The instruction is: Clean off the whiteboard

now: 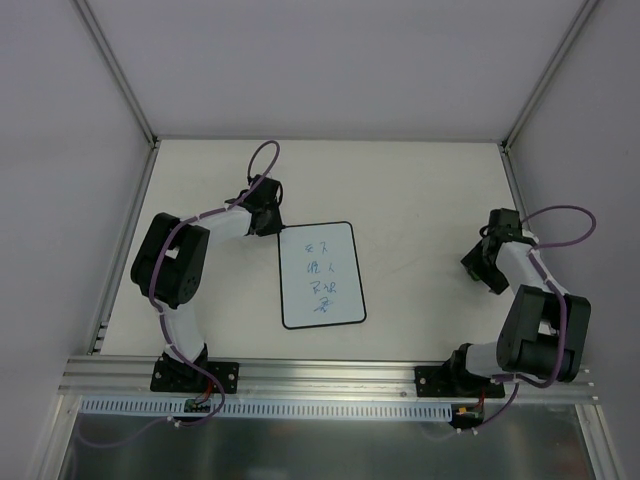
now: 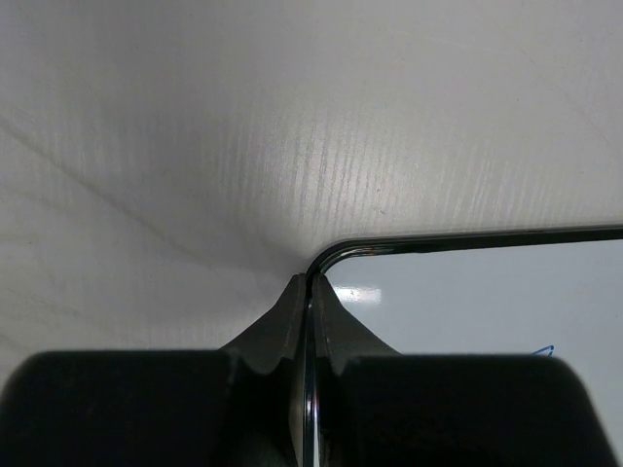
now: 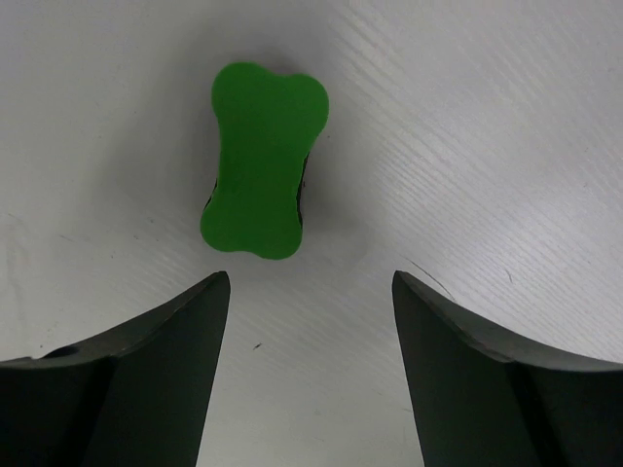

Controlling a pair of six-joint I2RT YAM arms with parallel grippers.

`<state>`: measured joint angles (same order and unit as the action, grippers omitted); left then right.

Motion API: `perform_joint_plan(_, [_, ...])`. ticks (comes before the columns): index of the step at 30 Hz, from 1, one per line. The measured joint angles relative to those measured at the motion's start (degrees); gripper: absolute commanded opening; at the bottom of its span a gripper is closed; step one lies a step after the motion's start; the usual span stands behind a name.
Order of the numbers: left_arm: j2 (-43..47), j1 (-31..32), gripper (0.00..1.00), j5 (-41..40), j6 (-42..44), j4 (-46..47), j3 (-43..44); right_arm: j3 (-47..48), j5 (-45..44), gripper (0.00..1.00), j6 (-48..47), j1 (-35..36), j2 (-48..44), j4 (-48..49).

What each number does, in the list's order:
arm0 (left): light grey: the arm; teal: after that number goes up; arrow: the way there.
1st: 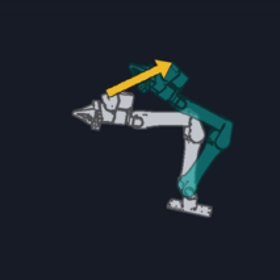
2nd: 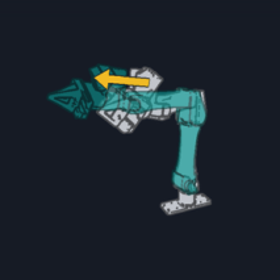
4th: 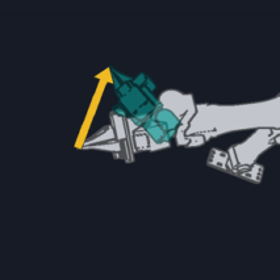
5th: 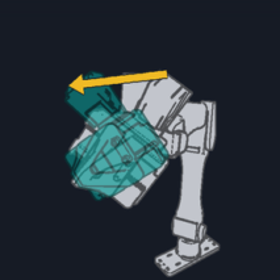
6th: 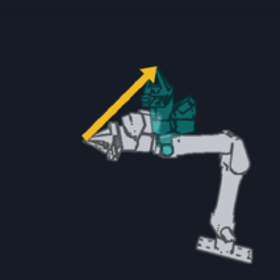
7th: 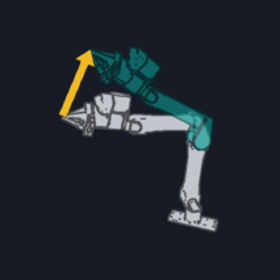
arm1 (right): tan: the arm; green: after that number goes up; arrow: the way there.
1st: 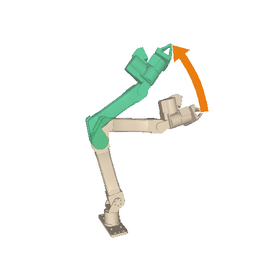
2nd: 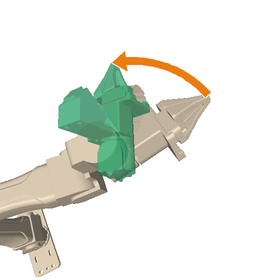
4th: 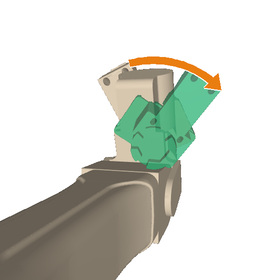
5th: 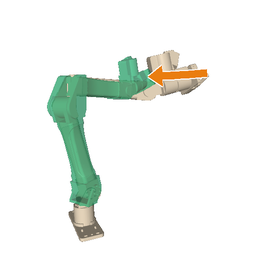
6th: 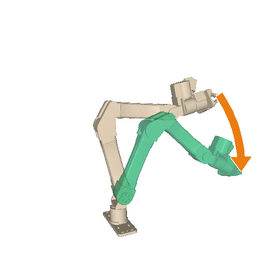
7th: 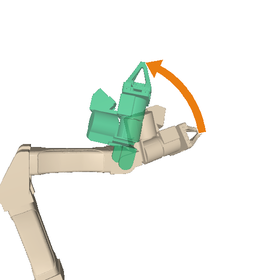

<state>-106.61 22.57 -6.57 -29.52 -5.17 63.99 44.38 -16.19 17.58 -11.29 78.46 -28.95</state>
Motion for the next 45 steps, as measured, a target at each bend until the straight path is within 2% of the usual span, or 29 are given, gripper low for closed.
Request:
perform_joint_plan(18, [-0.2, 0.0, 0.00, 0.0, 0.2, 0.0, 0.3, 4.9, 1.2, 0.69, 0.1, -3.2, 5.5, 3.6])
perform_joint_plan(19, [-0.2, 0.0, 0.00, 0.0, 0.2, 0.0, 0.3, 5.3, 1.3, 0.64, 0.1, -3.2, 6.2, 3.6])
perform_joint_plan(21, [-0.2, 0.0, 0.00, 0.0, 0.2, 0.0, 0.3, 6.1, 1.5, 0.63, 0.1, -3.2, 7.5, 3.7])
perform_joint_plan(27, [-0.2, 0.0, 0.00, 0.0, 0.2, 0.0, 0.3, 7.3, 2.2, 0.49, 0.2, -3.2, 10.3, 4.3])
perform_joint_plan(42, [-0.4, 0.0, 0.00, 0.0, 0.3, 0.0, 0.5, 7.8, 2.1, 0.43, 0.2, -3.3, 12.3, 4.3])
perform_joint_plan(45, [-0.5, 0.0, 0.00, 0.0, 0.3, 0.0, 0.7, 7.8, 2.1, 0.35, 0.0, -3.3, 12.4, 4.3])
